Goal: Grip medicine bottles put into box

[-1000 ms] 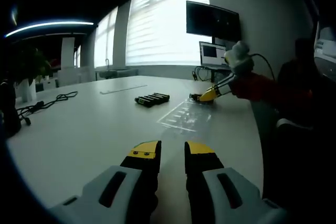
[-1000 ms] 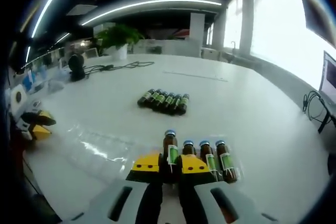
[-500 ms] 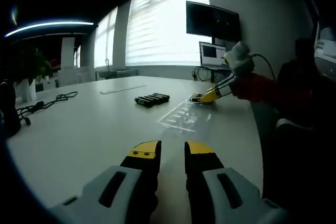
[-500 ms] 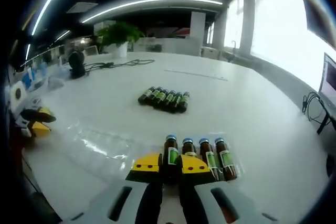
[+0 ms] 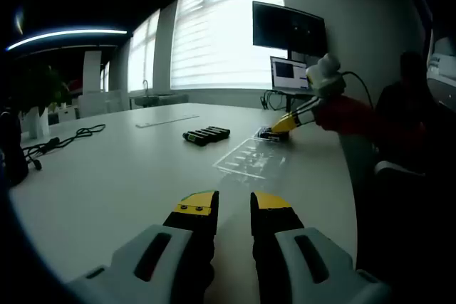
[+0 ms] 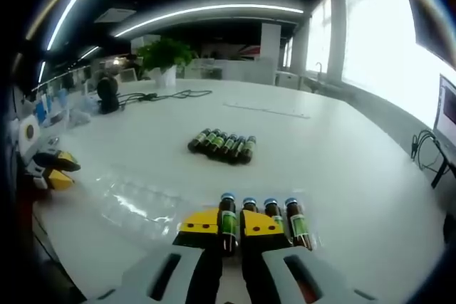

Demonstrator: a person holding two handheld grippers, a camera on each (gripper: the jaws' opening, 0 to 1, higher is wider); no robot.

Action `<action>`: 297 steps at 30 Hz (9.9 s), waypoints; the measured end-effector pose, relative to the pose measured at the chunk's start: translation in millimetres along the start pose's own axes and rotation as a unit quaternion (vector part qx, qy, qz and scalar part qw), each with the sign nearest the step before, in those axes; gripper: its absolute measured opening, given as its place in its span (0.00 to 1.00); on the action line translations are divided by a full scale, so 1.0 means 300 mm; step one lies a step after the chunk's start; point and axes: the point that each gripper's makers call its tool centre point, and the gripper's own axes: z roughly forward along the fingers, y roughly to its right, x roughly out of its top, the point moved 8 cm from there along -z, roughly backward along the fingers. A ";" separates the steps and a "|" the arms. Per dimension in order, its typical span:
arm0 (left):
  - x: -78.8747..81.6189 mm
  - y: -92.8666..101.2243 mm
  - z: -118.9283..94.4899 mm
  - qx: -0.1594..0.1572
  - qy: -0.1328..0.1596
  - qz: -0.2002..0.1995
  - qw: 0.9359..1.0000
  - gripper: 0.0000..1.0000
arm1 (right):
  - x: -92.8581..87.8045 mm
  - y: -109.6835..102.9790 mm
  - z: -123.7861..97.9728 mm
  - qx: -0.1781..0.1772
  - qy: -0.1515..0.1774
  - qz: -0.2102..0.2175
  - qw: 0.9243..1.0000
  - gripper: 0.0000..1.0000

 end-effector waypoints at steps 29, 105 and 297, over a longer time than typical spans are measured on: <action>-0.001 0.000 0.000 0.003 -0.003 0.002 1.000 0.12 | -0.020 -0.019 0.014 0.021 -0.010 -0.022 0.999 0.01; -0.002 -0.001 0.002 0.002 -0.001 0.001 1.000 0.12 | 0.151 0.059 0.188 0.022 0.062 -0.042 0.997 0.03; -0.001 -0.001 0.003 0.007 0.001 0.006 1.000 0.13 | 0.007 -0.064 0.006 0.069 -0.018 -0.031 0.997 0.03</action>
